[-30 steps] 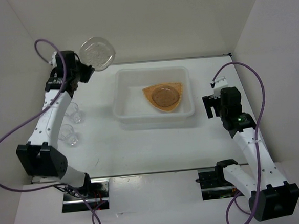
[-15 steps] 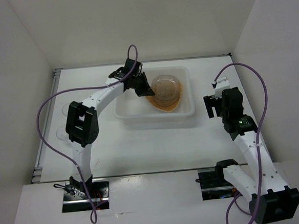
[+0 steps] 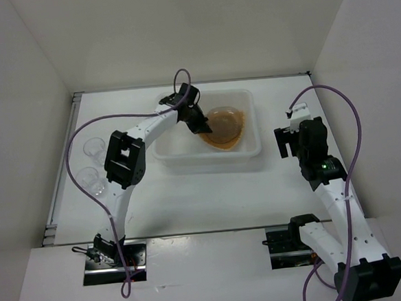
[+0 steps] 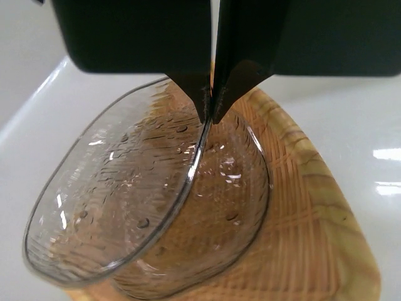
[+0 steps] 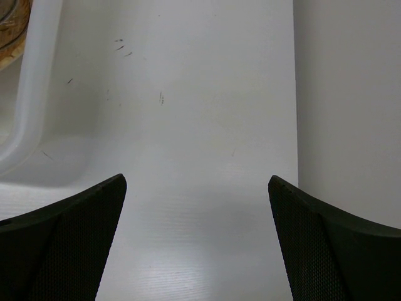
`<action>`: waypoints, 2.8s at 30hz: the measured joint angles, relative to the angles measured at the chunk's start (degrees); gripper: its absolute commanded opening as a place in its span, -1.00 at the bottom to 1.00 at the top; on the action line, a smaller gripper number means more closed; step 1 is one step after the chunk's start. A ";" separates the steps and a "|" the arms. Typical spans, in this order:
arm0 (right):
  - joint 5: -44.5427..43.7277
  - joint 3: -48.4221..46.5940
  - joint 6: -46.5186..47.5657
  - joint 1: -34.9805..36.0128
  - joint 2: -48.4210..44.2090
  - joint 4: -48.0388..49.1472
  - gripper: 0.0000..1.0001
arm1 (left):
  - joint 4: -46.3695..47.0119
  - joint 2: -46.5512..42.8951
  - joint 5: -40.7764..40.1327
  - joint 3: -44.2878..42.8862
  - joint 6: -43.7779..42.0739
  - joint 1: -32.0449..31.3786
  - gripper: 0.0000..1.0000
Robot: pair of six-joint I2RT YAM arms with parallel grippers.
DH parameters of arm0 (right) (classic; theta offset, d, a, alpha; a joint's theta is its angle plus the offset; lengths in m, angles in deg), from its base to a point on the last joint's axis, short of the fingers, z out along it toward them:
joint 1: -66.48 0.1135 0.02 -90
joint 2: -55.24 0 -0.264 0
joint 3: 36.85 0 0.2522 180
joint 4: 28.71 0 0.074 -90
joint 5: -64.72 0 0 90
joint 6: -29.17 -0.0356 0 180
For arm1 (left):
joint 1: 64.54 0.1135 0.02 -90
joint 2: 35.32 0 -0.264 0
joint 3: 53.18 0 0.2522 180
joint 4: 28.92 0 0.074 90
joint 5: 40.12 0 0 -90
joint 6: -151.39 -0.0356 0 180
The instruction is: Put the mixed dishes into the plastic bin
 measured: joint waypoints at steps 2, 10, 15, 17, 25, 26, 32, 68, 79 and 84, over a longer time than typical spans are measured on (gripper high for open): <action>-0.04 0.00 0.00 0.00 -0.11 0.02 0.97 | 0.07 0.42 -0.26 1.46 2.71 -0.15 -1.00; -0.04 0.00 0.00 0.00 -0.52 0.42 0.97 | 3.74 -0.31 0.42 9.84 11.32 -0.37 -0.15; -0.04 0.00 0.00 0.00 -0.55 0.44 0.97 | -0.76 -1.27 -6.64 4.13 9.44 -1.38 0.94; -0.04 0.00 0.00 0.00 -0.57 0.48 0.97 | -4.57 -1.88 -12.00 -2.73 5.84 -2.03 0.98; -0.04 0.76 0.00 0.07 -1.01 0.81 0.97 | -9.68 -25.40 -28.50 -7.15 -7.39 4.81 0.98; -0.04 0.85 0.00 0.07 -1.07 0.79 0.97 | -9.44 -29.62 -28.24 -3.56 -8.72 8.63 0.98; 0.00 0.85 0.00 0.35 -0.96 0.83 0.97 | -7.48 -40.46 -23.58 19.85 -18.69 31.41 0.98; 0.42 0.85 0.22 0.55 0.24 0.85 0.97 | -1.55 -25.18 -13.68 32.22 -33.57 43.36 -1.00; 0.74 0.85 0.24 0.55 0.83 0.83 0.97 | 2.56 -29.44 -6.58 4.39 -28.87 28.46 -1.00; 0.90 0.85 0.24 0.90 0.83 0.85 0.97 | -4.35 -15.80 -12.33 -16.57 -33.59 12.39 -1.00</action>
